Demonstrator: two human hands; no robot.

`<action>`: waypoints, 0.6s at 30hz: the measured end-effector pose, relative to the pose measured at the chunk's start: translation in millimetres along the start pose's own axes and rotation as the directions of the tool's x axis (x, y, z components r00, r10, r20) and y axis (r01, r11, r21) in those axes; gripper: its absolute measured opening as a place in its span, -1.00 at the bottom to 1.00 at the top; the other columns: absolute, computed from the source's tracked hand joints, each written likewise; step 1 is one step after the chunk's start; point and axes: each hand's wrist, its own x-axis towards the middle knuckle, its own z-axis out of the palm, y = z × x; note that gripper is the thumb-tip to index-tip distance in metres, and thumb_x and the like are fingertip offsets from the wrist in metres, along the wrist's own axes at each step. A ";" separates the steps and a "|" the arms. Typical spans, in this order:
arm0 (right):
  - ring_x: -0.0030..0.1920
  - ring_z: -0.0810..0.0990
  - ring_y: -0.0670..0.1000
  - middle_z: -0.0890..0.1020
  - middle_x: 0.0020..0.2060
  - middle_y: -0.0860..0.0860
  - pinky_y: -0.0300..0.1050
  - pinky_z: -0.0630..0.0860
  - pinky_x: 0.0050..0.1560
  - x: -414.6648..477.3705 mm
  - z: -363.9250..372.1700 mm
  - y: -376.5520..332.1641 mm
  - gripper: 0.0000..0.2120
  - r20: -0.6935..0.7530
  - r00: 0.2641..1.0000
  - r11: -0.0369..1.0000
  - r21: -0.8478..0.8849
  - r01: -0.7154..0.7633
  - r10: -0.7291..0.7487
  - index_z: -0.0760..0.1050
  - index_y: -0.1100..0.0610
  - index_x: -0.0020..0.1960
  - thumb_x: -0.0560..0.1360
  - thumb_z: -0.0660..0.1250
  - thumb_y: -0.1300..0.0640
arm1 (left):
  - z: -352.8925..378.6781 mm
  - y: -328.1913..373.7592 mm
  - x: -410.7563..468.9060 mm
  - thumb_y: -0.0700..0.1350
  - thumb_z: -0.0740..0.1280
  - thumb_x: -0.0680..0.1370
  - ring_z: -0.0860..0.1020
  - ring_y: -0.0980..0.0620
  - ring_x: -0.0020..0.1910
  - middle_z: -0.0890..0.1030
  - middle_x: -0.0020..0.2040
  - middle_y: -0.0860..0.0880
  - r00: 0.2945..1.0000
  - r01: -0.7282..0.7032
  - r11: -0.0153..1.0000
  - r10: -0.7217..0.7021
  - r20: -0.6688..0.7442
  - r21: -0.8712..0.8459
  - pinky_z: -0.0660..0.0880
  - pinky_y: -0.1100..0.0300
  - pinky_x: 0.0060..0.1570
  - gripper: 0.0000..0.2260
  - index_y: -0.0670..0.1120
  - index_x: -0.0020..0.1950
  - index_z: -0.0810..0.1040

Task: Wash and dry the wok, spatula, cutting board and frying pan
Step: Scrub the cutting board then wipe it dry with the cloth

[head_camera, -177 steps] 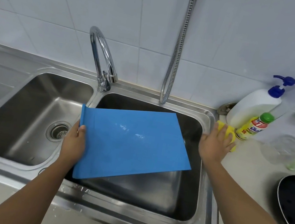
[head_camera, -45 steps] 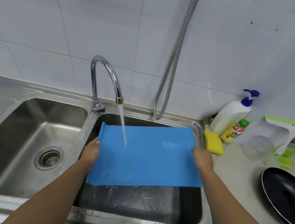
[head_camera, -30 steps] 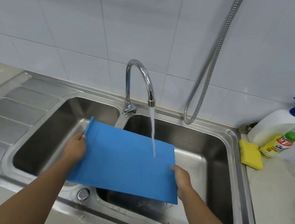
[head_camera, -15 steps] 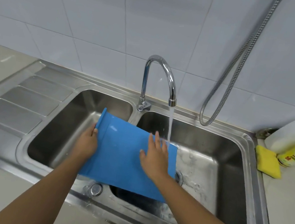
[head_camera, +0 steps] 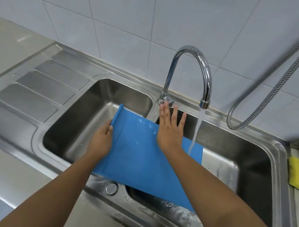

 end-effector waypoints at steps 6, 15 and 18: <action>0.52 -0.37 0.24 -0.41 0.51 0.08 0.32 -0.48 0.35 30.4 -19.8 -6.3 -0.12 -0.027 0.985 0.977 0.133 -0.165 0.170 -0.51 0.16 0.50 0.53 0.15 0.19 | -0.6 -7.0 2.5 -0.04 0.03 0.69 0.47 0.00 0.24 0.50 0.30 0.04 1.000 -0.006 1.000 0.006 -0.007 -0.013 0.37 0.07 0.19 -0.65 0.05 0.45 0.37; 0.55 -0.28 0.20 -0.34 0.55 0.03 0.25 -0.35 0.44 46.3 -29.9 6.0 -0.19 0.057 0.967 0.900 0.355 -0.252 0.248 -0.34 0.10 0.57 0.59 0.17 0.00 | 1.0 -11.5 3.0 -0.02 0.02 0.69 0.45 -0.07 0.29 0.48 0.35 -0.01 1.000 0.012 1.000 -0.012 -0.007 0.002 0.32 0.07 0.20 -0.64 0.03 0.48 0.33; 0.56 -0.21 0.23 -0.27 0.57 0.07 0.25 -0.23 0.50 17.7 -15.6 23.3 -0.17 0.100 0.945 0.856 0.403 -0.324 0.310 -0.29 0.13 0.58 0.57 0.21 -0.02 | 1.9 -11.3 3.1 -0.02 0.01 0.70 0.45 -0.10 0.30 0.48 0.35 -0.04 1.000 0.009 1.000 -0.009 -0.007 0.001 0.31 0.09 0.16 -0.63 0.00 0.48 0.33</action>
